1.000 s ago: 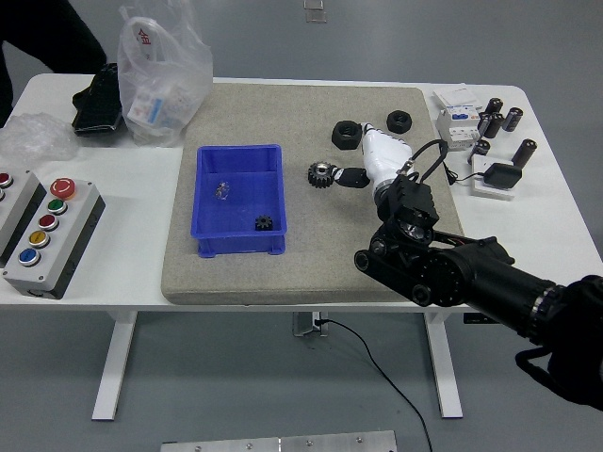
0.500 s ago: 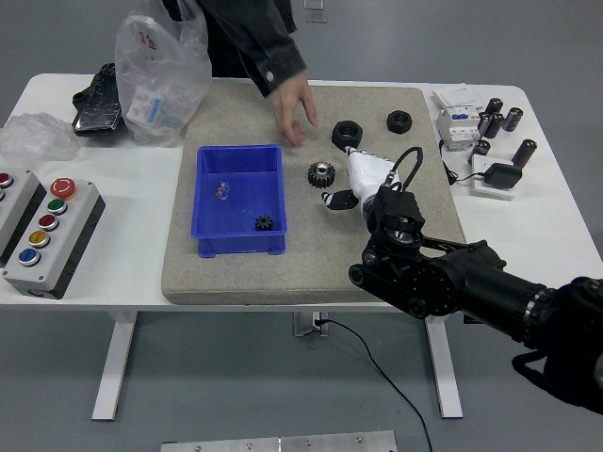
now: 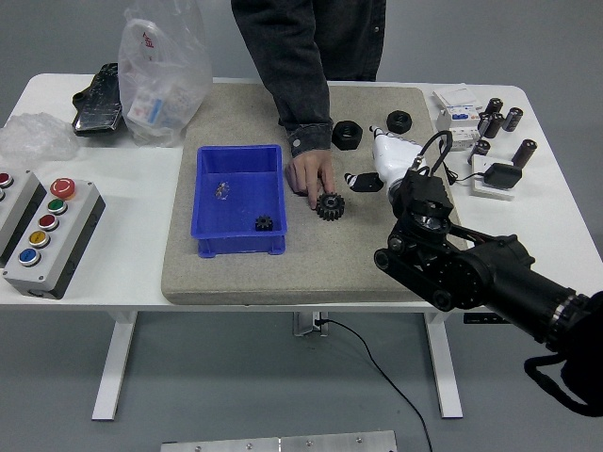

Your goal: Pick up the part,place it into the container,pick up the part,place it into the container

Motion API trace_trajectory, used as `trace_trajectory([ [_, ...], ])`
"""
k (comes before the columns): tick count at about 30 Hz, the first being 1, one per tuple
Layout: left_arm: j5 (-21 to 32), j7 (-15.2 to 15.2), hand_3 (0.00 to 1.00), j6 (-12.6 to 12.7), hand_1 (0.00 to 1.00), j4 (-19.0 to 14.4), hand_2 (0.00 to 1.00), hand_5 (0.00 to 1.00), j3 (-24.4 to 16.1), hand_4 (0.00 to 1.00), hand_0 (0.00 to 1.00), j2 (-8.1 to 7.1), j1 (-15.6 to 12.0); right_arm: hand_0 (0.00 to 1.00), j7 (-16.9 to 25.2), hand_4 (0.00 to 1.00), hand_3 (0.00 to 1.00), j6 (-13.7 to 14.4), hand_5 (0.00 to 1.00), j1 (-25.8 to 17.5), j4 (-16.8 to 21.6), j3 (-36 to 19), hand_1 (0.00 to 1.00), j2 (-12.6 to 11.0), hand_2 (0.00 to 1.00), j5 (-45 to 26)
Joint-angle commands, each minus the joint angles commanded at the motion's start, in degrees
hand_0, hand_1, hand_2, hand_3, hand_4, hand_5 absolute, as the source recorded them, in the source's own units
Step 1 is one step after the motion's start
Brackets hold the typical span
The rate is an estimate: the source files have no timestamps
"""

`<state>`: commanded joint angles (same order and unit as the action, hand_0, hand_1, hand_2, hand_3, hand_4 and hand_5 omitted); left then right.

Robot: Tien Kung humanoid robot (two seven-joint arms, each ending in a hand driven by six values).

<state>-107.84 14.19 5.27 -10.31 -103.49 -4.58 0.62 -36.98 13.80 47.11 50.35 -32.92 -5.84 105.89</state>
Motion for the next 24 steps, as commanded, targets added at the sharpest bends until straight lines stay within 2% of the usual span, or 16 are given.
trace_trajectory([
  [6, 0.2, -0.1, 0.742, 0.0, 0.646, 0.0, 0.614, 0.609, 0.1, 0.753, 0.74, 0.17, -0.2, 0.919, 0.0, 0.783, 0.998, -0.1, 0.43, -2.5, 2.9, -4.8, 0.9, -2.6, 0.923, 0.4],
  [13, 0.3, -0.1, 0.742, 0.1, 0.647, 0.0, 0.614, 0.609, 0.0, 0.753, 0.74, 0.25, -0.4, 0.916, 0.0, 0.788, 0.997, 3.2, 0.445, -6.4, 9.1, -7.6, 0.882, -4.7, 0.902, -1.1],
  [14, 0.3, -0.1, 0.742, 0.1, 0.645, 0.0, 0.614, 0.609, 0.0, 0.753, 0.74, 0.25, -0.5, 0.883, 0.0, 0.79, 0.983, 3.7, 0.433, -6.8, 10.3, -7.2, 0.83, -4.9, 0.874, -1.4],
  [19, 0.4, -0.2, 0.742, 0.1, 0.645, 0.0, 0.614, 0.609, 0.2, 0.753, 0.74, 0.2, -0.3, 0.883, 0.0, 0.79, 0.983, 3.9, 0.433, -6.0, 11.3, -3.0, 0.83, -3.9, 0.874, -2.4],
  [24, 0.5, -0.2, 0.741, 0.0, 0.646, 0.0, 0.614, 0.609, 0.5, 0.753, 0.74, 0.23, -0.1, 0.87, 0.0, 0.796, 0.981, 3.7, 0.427, -3.2, 8.7, 2.7, 0.827, -1.4, 0.871, -4.9],
])
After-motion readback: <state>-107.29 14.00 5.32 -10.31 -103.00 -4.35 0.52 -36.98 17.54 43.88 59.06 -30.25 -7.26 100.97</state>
